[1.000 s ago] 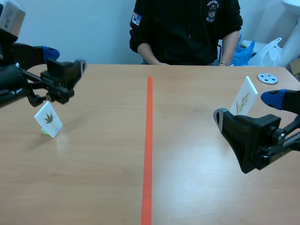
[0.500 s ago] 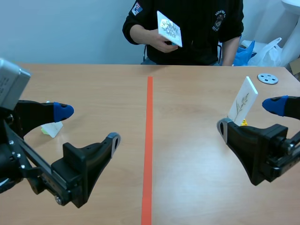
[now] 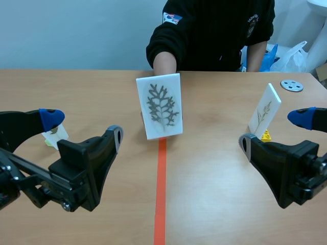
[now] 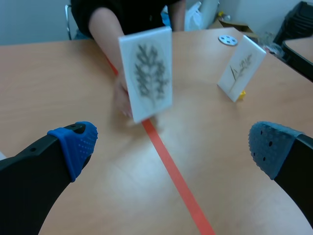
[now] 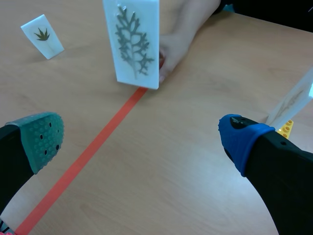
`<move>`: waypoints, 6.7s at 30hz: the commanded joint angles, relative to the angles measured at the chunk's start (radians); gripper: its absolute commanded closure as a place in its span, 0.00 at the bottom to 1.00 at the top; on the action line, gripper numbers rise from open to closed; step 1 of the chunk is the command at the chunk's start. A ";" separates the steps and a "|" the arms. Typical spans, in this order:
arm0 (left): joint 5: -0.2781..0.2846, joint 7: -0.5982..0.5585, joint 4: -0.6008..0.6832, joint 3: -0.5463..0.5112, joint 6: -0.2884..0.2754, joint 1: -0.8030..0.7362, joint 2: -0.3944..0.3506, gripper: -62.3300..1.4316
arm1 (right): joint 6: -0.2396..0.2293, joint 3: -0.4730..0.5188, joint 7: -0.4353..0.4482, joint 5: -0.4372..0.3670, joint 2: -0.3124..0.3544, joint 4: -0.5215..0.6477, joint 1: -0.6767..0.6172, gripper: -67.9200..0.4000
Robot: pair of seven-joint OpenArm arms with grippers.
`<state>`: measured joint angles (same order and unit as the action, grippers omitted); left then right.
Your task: Sort the leaf by its shape. The table is split by an orange tape line. A compound leaf with several leaflets goes to the left side, a simple leaf with one blade goes to the right side. Return to the home posture when a red brick is placed on the table.
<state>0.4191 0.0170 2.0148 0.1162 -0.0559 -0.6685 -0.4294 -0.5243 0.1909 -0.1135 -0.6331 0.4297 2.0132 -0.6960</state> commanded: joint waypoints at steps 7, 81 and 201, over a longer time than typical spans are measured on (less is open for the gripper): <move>-0.002 -0.013 0.002 -0.013 -0.005 0.004 0.000 0.00 | -0.001 0.013 0.019 -0.011 0.013 -0.001 0.003 0.00; -0.121 -0.027 0.002 -0.016 -0.010 0.024 0.000 0.00 | 0.117 -0.821 0.380 0.604 -0.266 -1.003 0.843 0.61; -0.126 -0.027 0.002 -0.016 -0.010 0.024 -0.001 0.00 | 0.155 0.031 0.245 0.129 -0.070 -0.344 0.301 0.00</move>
<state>0.2943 0.0063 2.0109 0.1078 -0.0631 -0.6453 -0.4297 -0.3656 0.2165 0.1238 -0.4881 0.3393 1.6531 -0.3988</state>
